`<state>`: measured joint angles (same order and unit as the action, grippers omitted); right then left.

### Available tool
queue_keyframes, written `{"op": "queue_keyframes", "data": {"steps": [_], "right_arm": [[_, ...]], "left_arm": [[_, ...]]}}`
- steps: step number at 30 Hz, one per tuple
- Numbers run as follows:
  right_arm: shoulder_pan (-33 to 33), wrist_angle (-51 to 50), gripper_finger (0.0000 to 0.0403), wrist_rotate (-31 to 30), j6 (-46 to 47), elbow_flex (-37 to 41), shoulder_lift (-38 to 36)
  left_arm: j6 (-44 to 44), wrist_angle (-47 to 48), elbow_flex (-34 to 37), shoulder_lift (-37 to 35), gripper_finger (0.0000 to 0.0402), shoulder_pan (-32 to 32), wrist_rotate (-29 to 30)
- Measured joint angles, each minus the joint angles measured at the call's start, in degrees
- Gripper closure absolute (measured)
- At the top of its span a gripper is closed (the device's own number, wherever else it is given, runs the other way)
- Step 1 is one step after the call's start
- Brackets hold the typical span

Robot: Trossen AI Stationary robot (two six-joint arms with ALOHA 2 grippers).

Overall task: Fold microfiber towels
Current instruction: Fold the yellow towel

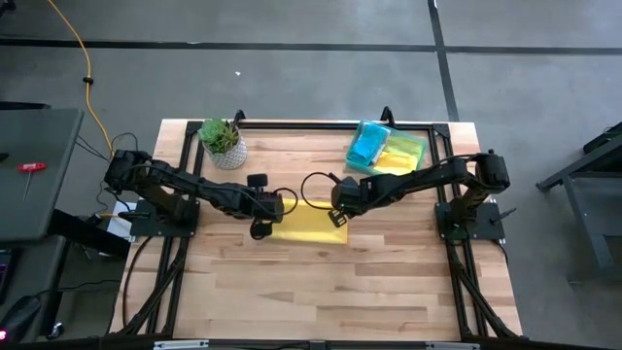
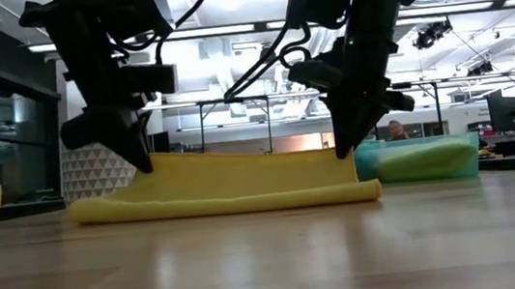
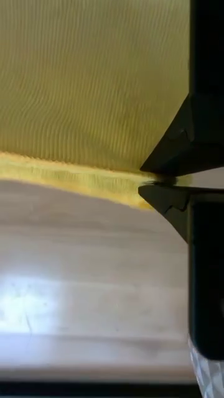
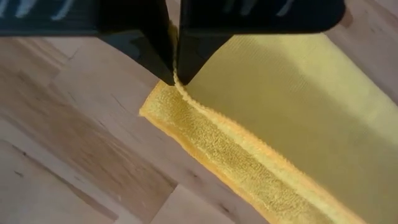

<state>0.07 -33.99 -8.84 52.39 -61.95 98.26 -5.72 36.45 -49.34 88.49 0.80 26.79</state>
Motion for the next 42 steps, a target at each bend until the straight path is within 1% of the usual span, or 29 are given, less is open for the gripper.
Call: {"op": "queue_keyframes", "data": {"steps": [2, 4, 9, 12, 14, 16, 17, 19, 21, 22, 24, 27, 31, 33, 36, 38, 42], "right_arm": [[0.2, 0.0, 0.0386, -0.1, -0.2, 0.0, 0.0], [0.6, 0.0, 0.0366, -0.4, -0.3, 0.0, 0.0], [1.8, -0.2, 0.0296, -2.1, -1.5, 0.0, -0.2], [2.7, -1.4, 0.0258, -2.2, -3.6, 0.0, -2.2], [3.0, -1.9, 0.0241, -2.5, -5.8, 0.0, -4.2], [2.9, -2.9, 0.0230, -2.7, -8.9, 0.0, -6.8], [2.6, -3.3, 0.0228, -2.6, -10.7, 0.0, -7.9], [1.4, -4.6, 0.0227, -2.1, -14.2, 0.0, -10.2], [-0.2, -5.8, 0.0226, -2.0, -16.4, 0.0, -12.1], [-1.0, -6.6, 0.0226, -1.9, -16.9, 0.0, -12.7], [-2.8, -8.1, 0.0226, -1.9, -17.8, 0.0, -13.2], [-5.9, -8.2, 0.0226, -2.0, -18.4, 0.0, -13.2], [-9.1, -7.3, 0.0226, -2.2, -19.0, 0.2, -12.4], [-9.6, -5.4, 0.0226, -3.0, -18.4, 1.1, -12.3], [-9.6, -2.6, 0.0226, -2.9, -16.3, 3.1, -12.3], [-9.6, -0.7, 0.0226, -2.8, -15.0, 4.5, -12.3], [-9.6, 1.4, 0.0226, -2.5, -14.3, 6.2, -12.3]], "left_arm": [[0.9, 0.0, 0.0, 0.0, 0.0369, 0.2, 1.2], [1.4, 0.0, 0.0, 0.0, 0.0354, 0.8, 1.1], [1.9, 0.5, 0.0, 0.0, 0.0312, 2.7, -0.6], [4.2, 4.9, -0.3, -1.1, 0.0286, 3.6, 0.7], [3.9, 8.6, -1.3, -2.1, 0.0269, 4.6, 1.3], [3.1, 11.1, -1.5, -4.3, 0.0255, 5.7, -0.1], [3.1, 11.4, -1.4, -5.7, 0.0249, 6.2, -2.7], [3.3, 9.9, -0.2, -9.2, 0.0238, 6.8, -9.7], [3.3, 6.8, 2.1, -13.2, 0.0232, 6.4, -17.9], [3.3, 4.9, 3.5, -15.1, 0.0230, 5.9, -21.0], [3.0, 2.4, 6.5, -18.4, 0.0230, 3.9, -24.4], [3.4, 0.7, 10.6, -21.0, 0.0229, -0.4, -22.9], [3.6, -3.3, 13.8, -20.5, 0.0229, -5.7, -20.8], [4.5, -6.0, 14.2, -18.8, 0.0229, -7.7, -20.7], [5.4, -9.6, 13.9, -15.5, 0.0229, -9.9, -18.4], [5.5, -9.9, 14.0, -13.4, 0.0229, -10.7, -17.0], [5.5, -8.5, 14.0, -8.4, 0.0229, -11.1, -16.7]]}}
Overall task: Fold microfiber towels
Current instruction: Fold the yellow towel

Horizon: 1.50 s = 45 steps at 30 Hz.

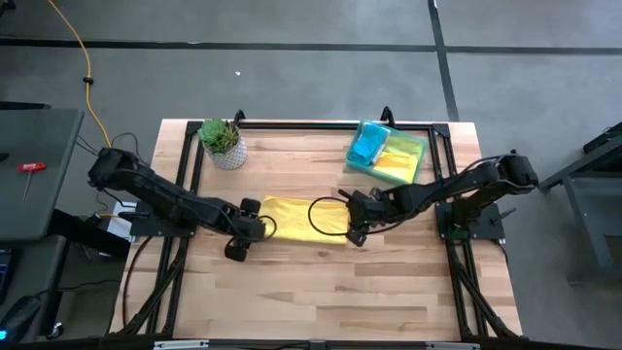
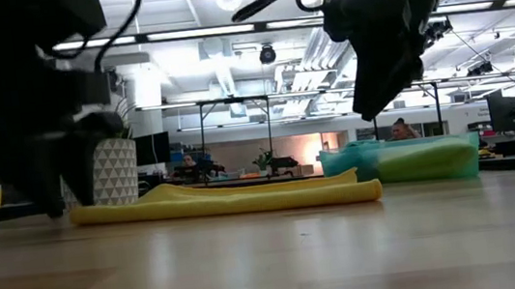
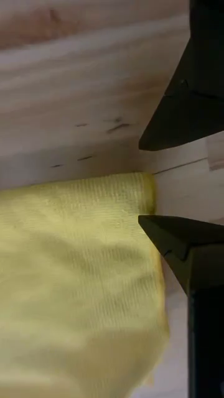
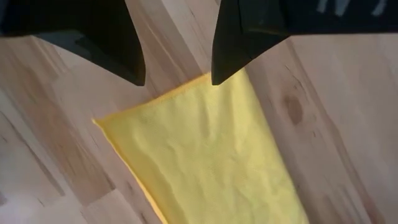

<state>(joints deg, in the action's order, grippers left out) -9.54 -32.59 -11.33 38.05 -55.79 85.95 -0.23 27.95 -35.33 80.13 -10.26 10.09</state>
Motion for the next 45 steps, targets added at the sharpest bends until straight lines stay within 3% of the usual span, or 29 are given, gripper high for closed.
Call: {"op": "queue_keyframes", "data": {"steps": [6, 10, 13, 16, 21, 25, 33, 37, 42, 45], "right_arm": [[0.0, 3.4, 0.0226, 0.9, -3.2, 0.5, 0.0], [0.0, 8.9, 0.0226, 2.9, -13.1, 0.5, 0.4], [0.0, 12.9, 0.0226, 7.7, -22.4, 0.5, 2.4], [-0.3, 14.0, 0.0226, 12.8, -26.0, 0.4, 6.3], [-2.3, 14.7, 0.0226, 14.6, -26.7, 0.4, 13.2], [-3.7, 14.8, 0.0226, 12.7, -25.8, 0.4, 17.0], [-5.4, 14.7, 0.0227, 8.4, -19.4, 0.1, 18.6], [-5.6, 14.3, 0.0265, 7.7, -17.0, 0.2, 18.6], [-5.5, 13.9, 0.0383, 7.2, -13.1, 0.2, 18.7], [-5.4, 13.9, 0.0386, 8.0, -9.7, 0.2, 18.3]], "left_arm": [[0.6, -2.0, -0.3, 5.1, 0.0229, 0.0, 1.1], [0.5, -2.7, -0.3, 5.7, 0.0229, 0.1, 1.3], [0.4, -2.8, -0.3, 5.6, 0.0232, 0.1, 1.2], [0.4, -2.8, -0.2, 5.6, 0.0244, 0.1, 1.0], [0.4, -2.8, -0.2, 5.7, 0.0272, 0.0, 0.8], [0.4, -2.8, -0.2, 5.7, 0.0291, 0.0, 0.7], [0.4, -2.8, -0.1, 5.7, 0.0321, -0.4, -0.7], [-0.1, -2.9, -0.1, 5.8, 0.0347, -1.7, -0.6], [-5.5, -4.1, 0.0, 5.8, 0.0395, -3.0, -0.6], [-9.0, -4.6, 0.0, 5.9, 0.0391, -3.4, -0.6]]}}
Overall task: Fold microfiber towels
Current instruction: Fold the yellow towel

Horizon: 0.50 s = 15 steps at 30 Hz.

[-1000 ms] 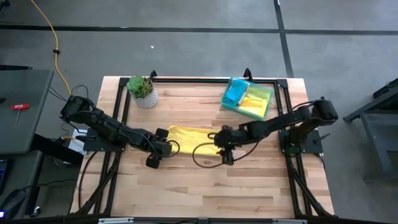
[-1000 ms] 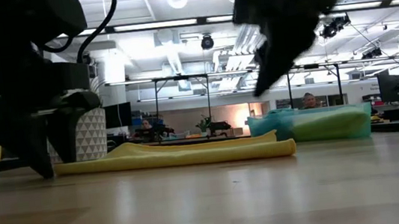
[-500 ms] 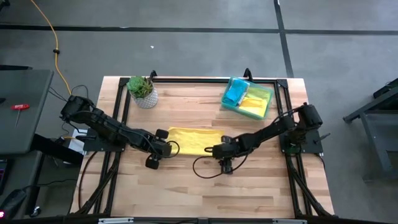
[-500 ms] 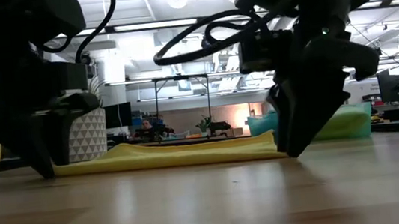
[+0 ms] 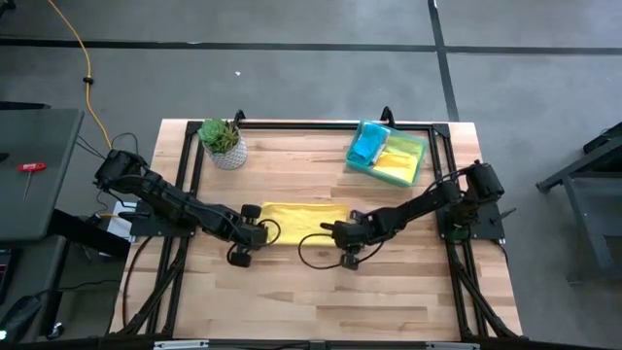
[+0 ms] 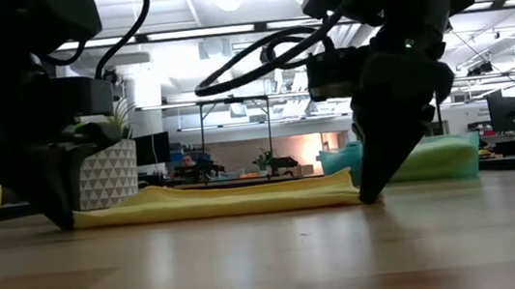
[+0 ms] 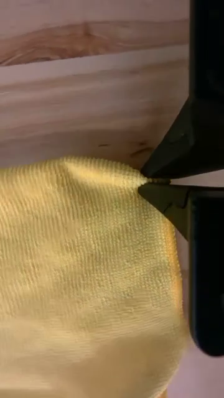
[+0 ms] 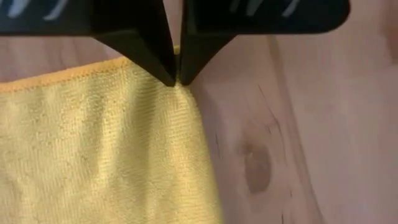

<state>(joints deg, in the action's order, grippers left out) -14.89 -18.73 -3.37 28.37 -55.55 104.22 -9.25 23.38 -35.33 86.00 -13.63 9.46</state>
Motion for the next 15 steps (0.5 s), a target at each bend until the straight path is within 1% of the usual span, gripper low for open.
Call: {"op": "queue_keyframes", "data": {"steps": [2, 6, 8, 12, 15], "right_arm": [[0.1, -0.3, 0.0393, 2.4, 1.3, 0.2, -1.0], [0.8, -0.7, 0.0399, 9.7, 2.3, 0.3, -4.7], [1.5, -1.0, 0.0401, 12.9, 2.7, 0.2, -7.0], [3.4, -2.0, 0.0402, 15.0, 3.1, 0.3, -9.4], [5.5, -2.3, 0.0402, 15.0, 5.6, 0.2, -9.9]], "left_arm": [[-2.3, 0.3, -0.2, -0.2, 0.0394, 0.0, -1.4], [-4.1, 3.6, -1.3, -2.0, 0.0398, -0.1, -9.4], [-4.1, 5.0, -1.9, -3.5, 0.0398, -0.1, -11.8], [-4.3, 6.0, -2.2, -5.9, 0.0400, 0.8, -14.5], [-4.3, 6.8, -2.2, -7.1, 0.0400, 2.1, -14.1]]}}
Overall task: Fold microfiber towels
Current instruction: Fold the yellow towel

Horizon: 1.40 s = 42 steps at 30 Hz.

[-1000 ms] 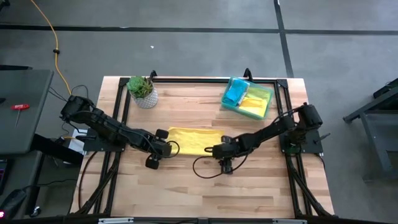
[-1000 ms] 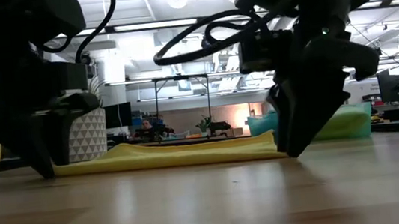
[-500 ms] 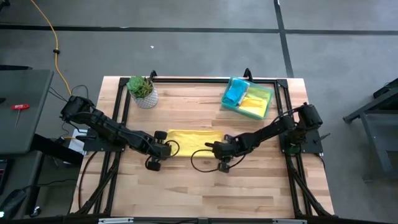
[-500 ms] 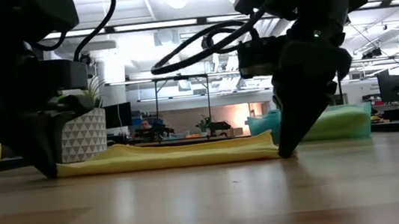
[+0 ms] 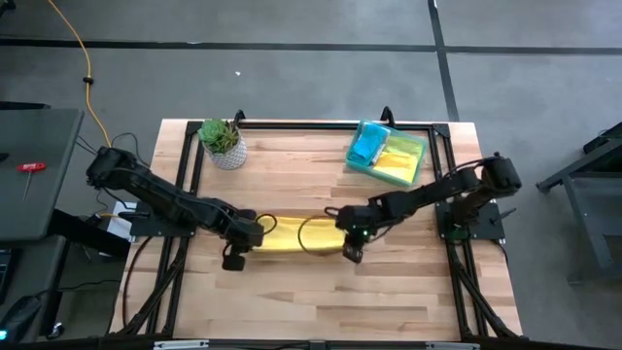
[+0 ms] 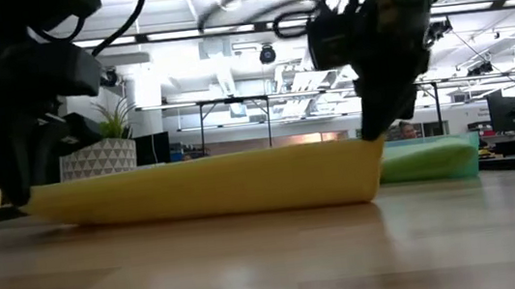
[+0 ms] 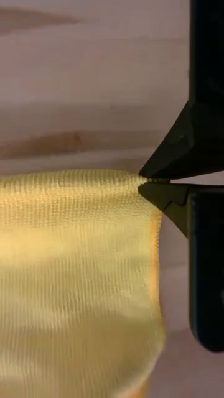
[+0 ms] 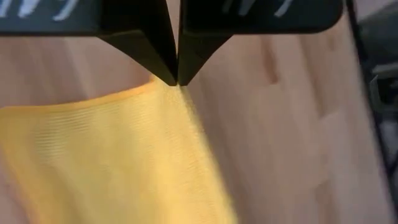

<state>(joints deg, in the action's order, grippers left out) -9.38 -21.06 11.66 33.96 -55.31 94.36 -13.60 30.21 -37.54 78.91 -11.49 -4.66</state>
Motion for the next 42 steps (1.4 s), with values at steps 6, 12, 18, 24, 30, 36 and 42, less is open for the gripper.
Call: {"op": "queue_keyframes", "data": {"steps": [6, 12, 18, 24, 30, 36, 42], "right_arm": [[3.3, -0.7, 0.0402, -2.1, 2.1, 0.0, 0.0], [5.4, -1.3, 0.0403, -3.6, 3.5, 0.0, 0.0], [6.1, -5.3, 0.0403, -5.6, 6.1, 0.0, 0.0], [6.1, -6.1, 0.0403, -5.6, 6.0, -0.1, 0.0], [6.6, -6.2, 0.0403, -5.5, 6.8, -0.1, -0.1], [8.1, -6.1, 0.0403, -4.8, 8.6, -0.1, -0.1], [9.5, -6.1, 0.0403, -5.6, 9.1, -0.1, -0.1]], "left_arm": [[-4.7, 0.4, 0.0, -0.2, 0.0400, 4.6, 2.7], [-8.1, 0.5, 0.0, -0.3, 0.0401, 8.6, 3.0], [-15.0, -0.2, -0.1, -0.3, 0.0401, 10.8, -3.2], [-24.3, -3.2, -0.1, -0.3, 0.0401, 9.5, -10.5], [-28.9, -7.2, -0.1, -0.3, 0.0401, 10.1, -12.5], [-29.8, -7.8, -0.1, -0.4, 0.0401, 14.4, -12.5], [-29.8, -7.4, 0.4, -0.4, 0.0401, 17.9, -10.8]]}}
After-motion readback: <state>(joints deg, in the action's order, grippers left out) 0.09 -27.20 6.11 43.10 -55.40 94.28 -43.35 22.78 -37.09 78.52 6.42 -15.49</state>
